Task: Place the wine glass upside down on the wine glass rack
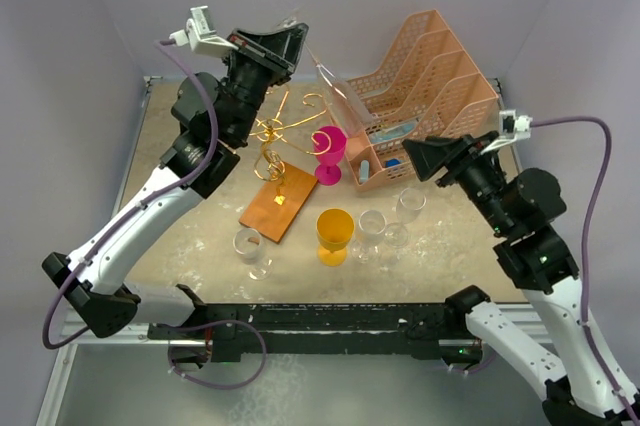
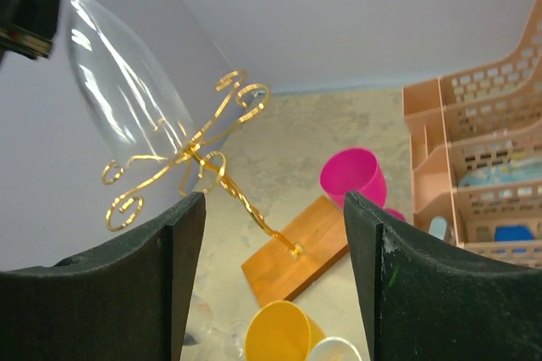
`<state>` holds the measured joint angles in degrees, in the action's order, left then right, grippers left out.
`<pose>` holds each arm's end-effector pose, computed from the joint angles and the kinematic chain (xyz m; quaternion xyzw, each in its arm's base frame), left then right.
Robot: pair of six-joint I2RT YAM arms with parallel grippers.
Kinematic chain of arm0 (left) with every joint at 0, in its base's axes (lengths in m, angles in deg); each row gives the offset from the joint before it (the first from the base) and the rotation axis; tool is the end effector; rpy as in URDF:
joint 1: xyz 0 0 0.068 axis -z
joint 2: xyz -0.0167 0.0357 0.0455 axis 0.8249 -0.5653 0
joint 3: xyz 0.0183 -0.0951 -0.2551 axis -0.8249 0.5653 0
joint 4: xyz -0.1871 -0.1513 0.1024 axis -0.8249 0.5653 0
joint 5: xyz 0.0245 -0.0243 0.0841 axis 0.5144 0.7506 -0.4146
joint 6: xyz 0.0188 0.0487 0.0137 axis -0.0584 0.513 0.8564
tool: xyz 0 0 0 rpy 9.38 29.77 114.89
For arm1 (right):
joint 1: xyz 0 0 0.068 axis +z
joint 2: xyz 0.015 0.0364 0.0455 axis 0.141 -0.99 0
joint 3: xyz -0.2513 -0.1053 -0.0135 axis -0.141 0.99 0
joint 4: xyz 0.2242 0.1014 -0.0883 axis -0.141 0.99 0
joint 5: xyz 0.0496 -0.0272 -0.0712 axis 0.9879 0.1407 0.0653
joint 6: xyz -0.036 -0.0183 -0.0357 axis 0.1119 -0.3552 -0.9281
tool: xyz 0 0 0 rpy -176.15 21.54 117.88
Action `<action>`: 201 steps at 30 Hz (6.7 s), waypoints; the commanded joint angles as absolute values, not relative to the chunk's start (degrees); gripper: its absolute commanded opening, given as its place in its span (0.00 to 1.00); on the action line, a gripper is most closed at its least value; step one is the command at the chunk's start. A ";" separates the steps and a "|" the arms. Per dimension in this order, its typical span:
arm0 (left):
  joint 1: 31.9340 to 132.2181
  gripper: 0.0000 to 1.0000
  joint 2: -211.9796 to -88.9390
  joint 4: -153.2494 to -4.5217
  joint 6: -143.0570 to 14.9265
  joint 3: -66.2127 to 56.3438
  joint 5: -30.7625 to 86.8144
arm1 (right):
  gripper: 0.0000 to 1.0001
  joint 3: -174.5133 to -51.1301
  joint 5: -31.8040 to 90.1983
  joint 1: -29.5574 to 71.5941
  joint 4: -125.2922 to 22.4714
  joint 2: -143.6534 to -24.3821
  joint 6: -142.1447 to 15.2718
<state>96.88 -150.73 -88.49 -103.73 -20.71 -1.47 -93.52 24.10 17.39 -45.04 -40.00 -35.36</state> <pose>0.2183 -0.1747 0.5236 -0.2003 0.5200 -0.5262 0.6423 0.1147 0.0565 0.4335 0.0341 0.6264 0.4036 0.6660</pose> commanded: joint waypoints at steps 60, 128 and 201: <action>101.46 0.00 -147.72 -103.24 -88.78 -11.49 31.95 | 0.03 -111.52 58.85 17.56 -61.70 -67.61 -39.13; 101.46 0.57 -114.13 -29.27 -96.99 -9.16 -16.01 | 0.00 -92.58 60.53 22.47 -91.55 -80.71 -62.99; 101.46 0.57 -113.71 -27.51 -98.97 -7.34 -15.48 | 0.11 -85.44 54.77 25.02 -99.89 -80.61 -60.39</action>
<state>101.12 -113.77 -26.08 -99.03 -6.89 -16.24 -83.78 55.51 25.10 -99.32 -81.33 -60.71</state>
